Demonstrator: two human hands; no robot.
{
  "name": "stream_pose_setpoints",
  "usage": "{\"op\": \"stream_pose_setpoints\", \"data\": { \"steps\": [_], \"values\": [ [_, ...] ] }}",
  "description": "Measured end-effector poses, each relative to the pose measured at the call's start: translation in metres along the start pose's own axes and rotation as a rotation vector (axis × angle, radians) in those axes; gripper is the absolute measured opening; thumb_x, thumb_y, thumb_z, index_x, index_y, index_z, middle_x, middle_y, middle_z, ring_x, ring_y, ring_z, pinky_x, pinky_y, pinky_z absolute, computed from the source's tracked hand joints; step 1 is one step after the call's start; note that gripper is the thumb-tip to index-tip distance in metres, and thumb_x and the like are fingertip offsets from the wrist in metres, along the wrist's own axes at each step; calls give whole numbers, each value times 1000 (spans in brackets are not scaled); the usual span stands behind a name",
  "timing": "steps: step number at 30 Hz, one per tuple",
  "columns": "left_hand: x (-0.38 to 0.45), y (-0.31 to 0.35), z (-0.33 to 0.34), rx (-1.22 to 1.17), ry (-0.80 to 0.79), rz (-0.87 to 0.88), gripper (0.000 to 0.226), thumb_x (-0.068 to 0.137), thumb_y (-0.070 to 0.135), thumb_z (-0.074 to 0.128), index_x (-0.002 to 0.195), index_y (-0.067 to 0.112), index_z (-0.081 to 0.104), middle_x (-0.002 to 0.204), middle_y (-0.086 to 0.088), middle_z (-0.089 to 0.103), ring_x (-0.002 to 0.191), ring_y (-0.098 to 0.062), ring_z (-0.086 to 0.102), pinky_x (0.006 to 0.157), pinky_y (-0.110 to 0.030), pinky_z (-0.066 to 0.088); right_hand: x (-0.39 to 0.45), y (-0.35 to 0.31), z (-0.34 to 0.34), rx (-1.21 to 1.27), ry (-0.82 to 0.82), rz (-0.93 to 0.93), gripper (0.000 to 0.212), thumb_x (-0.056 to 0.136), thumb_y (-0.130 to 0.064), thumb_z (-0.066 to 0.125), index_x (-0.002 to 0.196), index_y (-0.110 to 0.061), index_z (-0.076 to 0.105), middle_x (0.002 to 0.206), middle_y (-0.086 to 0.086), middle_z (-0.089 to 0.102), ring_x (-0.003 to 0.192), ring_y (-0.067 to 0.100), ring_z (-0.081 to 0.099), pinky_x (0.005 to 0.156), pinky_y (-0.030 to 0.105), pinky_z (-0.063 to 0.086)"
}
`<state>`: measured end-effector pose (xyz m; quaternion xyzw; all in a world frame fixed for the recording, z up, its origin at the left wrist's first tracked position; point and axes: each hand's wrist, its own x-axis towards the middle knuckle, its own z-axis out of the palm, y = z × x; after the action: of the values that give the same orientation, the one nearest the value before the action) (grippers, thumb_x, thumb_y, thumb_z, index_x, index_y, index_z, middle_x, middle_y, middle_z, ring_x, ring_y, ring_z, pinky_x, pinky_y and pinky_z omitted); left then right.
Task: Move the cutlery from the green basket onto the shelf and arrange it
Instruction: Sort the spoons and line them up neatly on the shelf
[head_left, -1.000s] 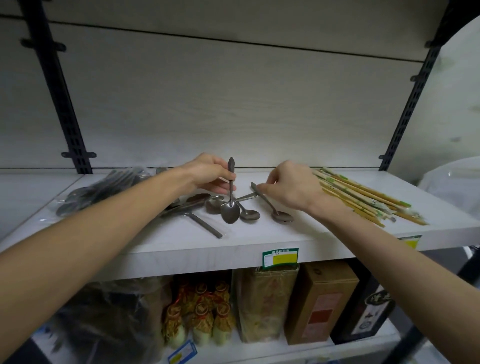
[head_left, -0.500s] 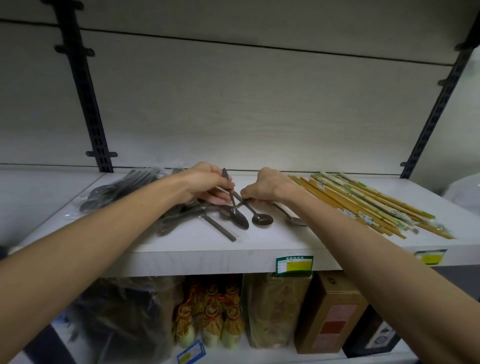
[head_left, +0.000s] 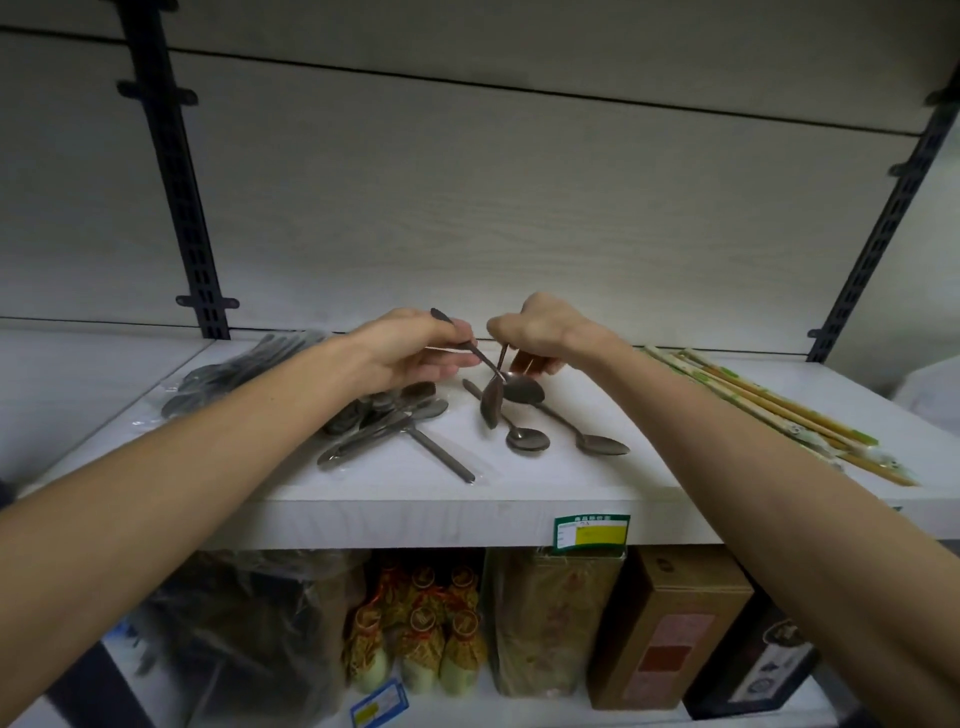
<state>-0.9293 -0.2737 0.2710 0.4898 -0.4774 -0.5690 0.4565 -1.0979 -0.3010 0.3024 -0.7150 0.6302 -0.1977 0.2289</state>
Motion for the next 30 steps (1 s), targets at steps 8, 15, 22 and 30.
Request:
{"op": "stream_pose_setpoints", "data": {
  "steps": [8,15,22,30],
  "values": [
    [4,6,-2,-234,67,121,14,94,10,68,107,6,66,91,-4,74,71,-8,73,50,-16,53,-1,25,5,671,37,35,15,85,-14,54,84,-2,61,62,8,71,54,24,70,52,29,57],
    [-2,-2,0,130,31,35,19,92,7,71,110,3,68,100,-9,78,72,-9,74,50,-16,55,-9,39,-5,546,15,24,12,82,-13,58,74,-7,64,67,8,74,50,16,62,49,23,53],
    [-1,-11,7,415,78,49,28,91,3,71,116,1,58,93,-15,77,75,-20,76,53,-24,59,-15,31,-2,201,91,-139,18,84,-16,69,69,-12,60,65,6,74,47,13,62,43,21,49],
    [2,-16,3,687,140,60,22,90,19,75,103,2,68,84,-9,77,58,-15,64,46,-24,43,-15,23,5,38,8,-197,14,83,-12,74,73,-9,64,70,9,71,50,19,66,41,22,48]
  ]
}}
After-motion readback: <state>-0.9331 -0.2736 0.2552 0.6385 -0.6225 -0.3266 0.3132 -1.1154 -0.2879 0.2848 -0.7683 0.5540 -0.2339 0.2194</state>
